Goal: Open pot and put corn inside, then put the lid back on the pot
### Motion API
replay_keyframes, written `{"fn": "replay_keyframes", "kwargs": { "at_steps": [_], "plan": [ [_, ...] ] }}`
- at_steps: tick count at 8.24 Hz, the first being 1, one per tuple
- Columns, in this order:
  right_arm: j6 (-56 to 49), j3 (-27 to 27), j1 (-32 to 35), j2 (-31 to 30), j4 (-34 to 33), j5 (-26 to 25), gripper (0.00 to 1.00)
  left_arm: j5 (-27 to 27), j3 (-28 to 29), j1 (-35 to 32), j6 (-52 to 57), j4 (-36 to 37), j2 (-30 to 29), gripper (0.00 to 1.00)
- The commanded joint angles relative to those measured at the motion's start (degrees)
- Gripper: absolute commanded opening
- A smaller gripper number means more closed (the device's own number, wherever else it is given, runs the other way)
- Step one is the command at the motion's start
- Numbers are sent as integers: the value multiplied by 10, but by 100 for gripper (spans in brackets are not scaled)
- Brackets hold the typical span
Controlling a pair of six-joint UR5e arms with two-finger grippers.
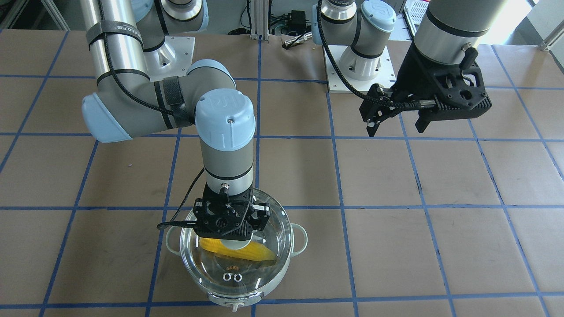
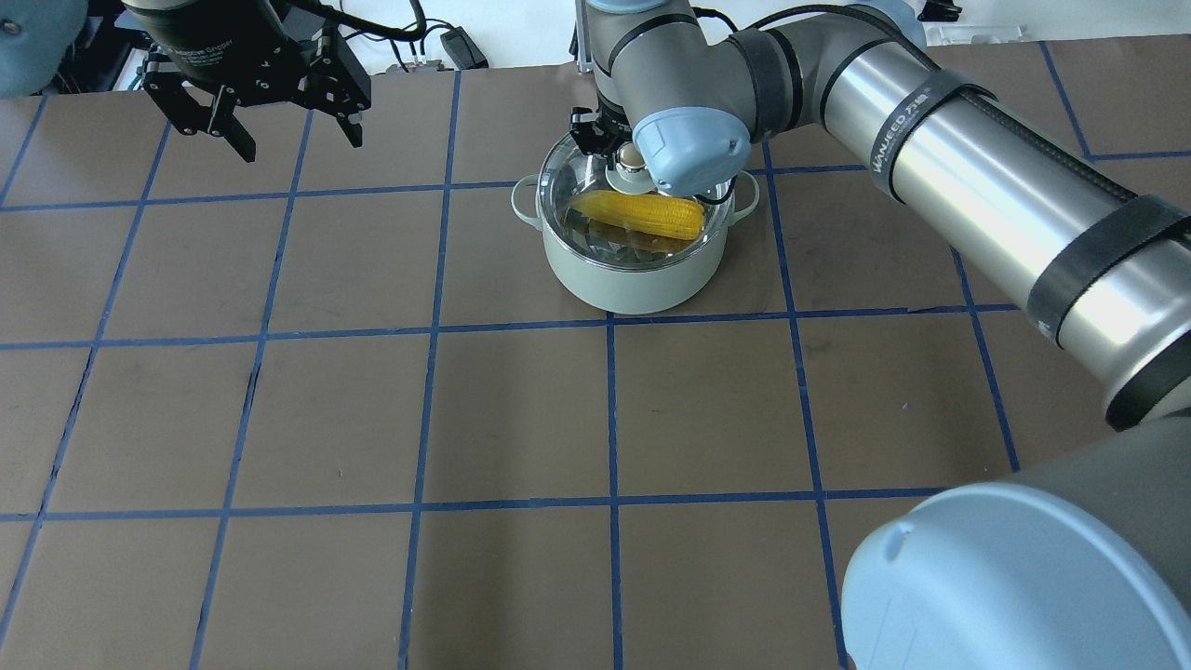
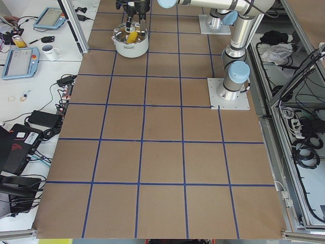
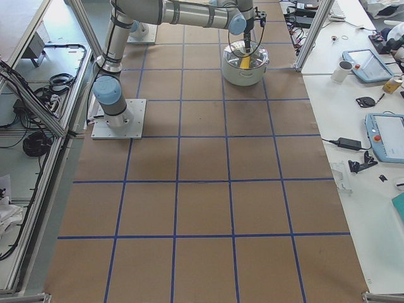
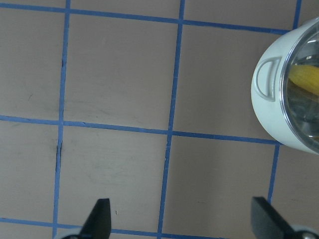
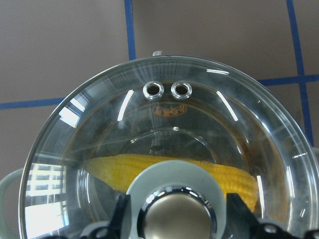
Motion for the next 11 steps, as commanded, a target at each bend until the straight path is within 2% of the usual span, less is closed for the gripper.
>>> {"fn": "replay_keyframes", "kwargs": {
  "at_steps": [1, 3, 4, 6, 7, 8, 11],
  "plan": [
    [-15, 2, -3, -17, -1, -2, 100, 0, -1, 0, 2, -1, 0, 100],
    [-31, 6, -20, -59, 14, -1, 100, 1, -2, 0, 0, -1, -1, 100],
    [-55, 31, -42, -108, 52, 2, 100, 2, -2, 0, -1, -1, -3, 100],
    [-102, 108, -92, -248, 143, 6, 100, 2, -1, 0, -1, -1, -2, 100],
    [-111, 122, -104, -296, 194, 6, 100, 2, -2, 0, -1, -1, -2, 100],
    [-106, 124, -104, -324, 233, 7, 100, 2, -1, 0, -1, 0, -2, 100],
    [-113, 126, -104, -329, 245, 6, 100, 2, -2, 0, -2, 0, -2, 100]
  ]
}}
